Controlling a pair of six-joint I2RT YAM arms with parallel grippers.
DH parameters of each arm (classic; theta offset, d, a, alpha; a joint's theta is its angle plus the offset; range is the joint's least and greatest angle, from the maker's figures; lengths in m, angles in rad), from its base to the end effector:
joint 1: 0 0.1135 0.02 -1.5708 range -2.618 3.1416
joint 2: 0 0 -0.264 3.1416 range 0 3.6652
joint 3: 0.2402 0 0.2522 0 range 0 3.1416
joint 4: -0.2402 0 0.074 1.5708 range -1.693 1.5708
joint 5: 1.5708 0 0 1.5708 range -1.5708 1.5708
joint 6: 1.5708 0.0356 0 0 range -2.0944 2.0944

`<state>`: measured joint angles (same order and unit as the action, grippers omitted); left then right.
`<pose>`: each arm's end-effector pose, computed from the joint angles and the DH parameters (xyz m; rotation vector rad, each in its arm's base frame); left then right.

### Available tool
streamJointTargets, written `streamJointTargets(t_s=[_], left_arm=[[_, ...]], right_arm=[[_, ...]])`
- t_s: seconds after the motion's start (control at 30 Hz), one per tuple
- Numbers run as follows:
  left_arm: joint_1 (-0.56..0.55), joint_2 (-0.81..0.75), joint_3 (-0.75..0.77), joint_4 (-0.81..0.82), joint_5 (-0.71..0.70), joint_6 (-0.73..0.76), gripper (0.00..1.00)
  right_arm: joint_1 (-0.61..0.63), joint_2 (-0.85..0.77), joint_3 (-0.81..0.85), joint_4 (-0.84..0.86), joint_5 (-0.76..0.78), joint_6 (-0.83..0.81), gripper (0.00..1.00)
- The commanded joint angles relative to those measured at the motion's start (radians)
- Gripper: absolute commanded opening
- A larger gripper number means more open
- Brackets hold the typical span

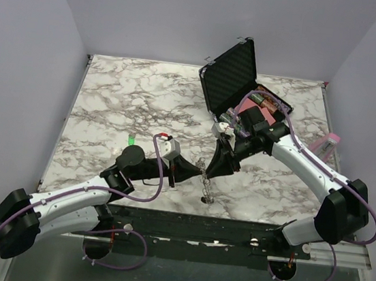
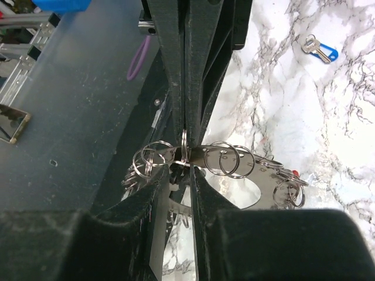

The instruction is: Put the keys on the keyring

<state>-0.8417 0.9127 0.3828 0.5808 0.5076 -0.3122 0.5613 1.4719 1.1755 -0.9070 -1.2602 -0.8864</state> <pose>0.1238 -0.1646 0.2557 0.8491 1.4452 -1.2797 0.2158 0.1757 0.2828 -1.6611 1.4343 1.4997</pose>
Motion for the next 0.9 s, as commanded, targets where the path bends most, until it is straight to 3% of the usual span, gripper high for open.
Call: streamJointTargets(t_s=[0.0,0.07,0.2,0.3,0.87], left_arm=[[-0.003,-0.006,-0.002,0.109,-0.014,-0.024,0.00],[-0.003,0.000,-0.004,0.122,-0.014,-0.030,0.00],[-0.003,0.005,-0.013,0.152,-0.018,-0.042,0.00],[-0.003,-0.003,-0.028,0.191,-0.032,-0.051,0.00],[-0.003,0.155,-0.071,0.709,-0.087,-0.140,0.00]], right_arm=[[0.002,0.011,-0.017,0.046,-0.045,0.038,0.28],[0.002,0.011,-0.017,0.049,-0.047,0.043,0.25],[0.002,0.011,-0.017,0.048,-0.048,0.043,0.08],[0.002,0.013,-0.019,0.049,-0.048,0.043,0.01],[0.002,0.025,-0.071,0.135,-0.179,0.109,0.00]])
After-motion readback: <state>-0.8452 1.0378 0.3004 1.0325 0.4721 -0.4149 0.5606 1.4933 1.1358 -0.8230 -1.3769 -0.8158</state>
